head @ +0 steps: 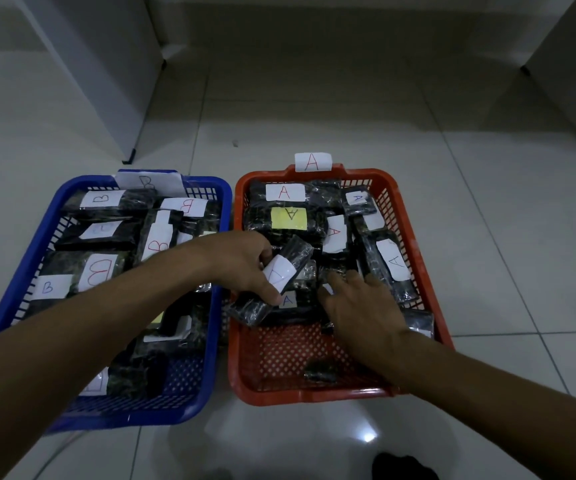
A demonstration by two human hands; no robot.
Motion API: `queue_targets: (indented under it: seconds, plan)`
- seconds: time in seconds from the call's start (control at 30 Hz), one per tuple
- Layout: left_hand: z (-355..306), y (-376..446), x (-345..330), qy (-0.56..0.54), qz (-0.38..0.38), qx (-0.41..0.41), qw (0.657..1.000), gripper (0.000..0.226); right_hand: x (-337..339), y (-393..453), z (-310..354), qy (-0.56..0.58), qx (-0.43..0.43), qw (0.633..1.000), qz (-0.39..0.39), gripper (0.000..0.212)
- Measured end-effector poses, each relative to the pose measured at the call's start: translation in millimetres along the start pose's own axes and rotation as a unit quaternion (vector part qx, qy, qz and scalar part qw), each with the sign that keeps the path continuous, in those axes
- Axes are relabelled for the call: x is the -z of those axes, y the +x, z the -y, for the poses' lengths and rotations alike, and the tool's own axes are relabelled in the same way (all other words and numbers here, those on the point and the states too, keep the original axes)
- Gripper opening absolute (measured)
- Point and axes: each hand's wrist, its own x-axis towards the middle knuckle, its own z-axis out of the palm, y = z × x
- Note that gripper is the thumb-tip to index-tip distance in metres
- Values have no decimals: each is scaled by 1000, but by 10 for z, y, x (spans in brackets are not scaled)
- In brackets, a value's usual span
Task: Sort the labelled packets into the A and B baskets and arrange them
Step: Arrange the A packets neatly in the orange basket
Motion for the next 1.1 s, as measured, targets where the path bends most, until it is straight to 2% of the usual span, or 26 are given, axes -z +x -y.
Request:
queue_targets:
  seconds: [0.13, 0.23, 0.37, 0.53, 0.73, 0.8, 0.87, 0.9, 0.97, 1.03, 1.1]
  plan:
    - [5, 11, -1, -6, -4, 1, 1000, 54, 33, 64, -3, 156, -23, 985, -64, 51]
    - [1, 10, 4, -11, -12, 11, 1000, 55, 3, 126, 45, 205, -28, 975, -82, 33]
    - [7, 9, -88, -20, -38, 48, 998, 59, -50, 140, 85, 213, -34, 974, -68, 32]
    - [20, -11, -177, -64, -20, 67, 995, 53, -103, 124, 129, 168, -18, 984, -58, 25]
    - [3, -57, -162, -73, -23, 54, 996, 49, -72, 148, 85, 172, -24, 983, -66, 42]
    - [15, -50, -170, -94, -27, 57, 994, 47, 8, 109, 36, 225, -33, 971, -81, 45]
    - [30, -38, -194, -140, -32, 64, 988, 44, 123, 60, -12, 388, -49, 917, -81, 34]
    - [35, -34, -214, -167, -39, 67, 983, 43, 186, 50, -16, 490, -63, 868, -50, 28]
    - [45, -21, -264, -205, -49, 67, 975, 37, 243, 65, 17, 664, -95, 741, 38, 23]
    - [63, -11, -297, -216, -48, 62, 973, 31, 195, 117, 73, 741, -130, 653, 85, 25]
    - [83, -21, -311, -222, -43, 58, 972, 30, 137, 157, 124, 772, -144, 612, 94, 29]
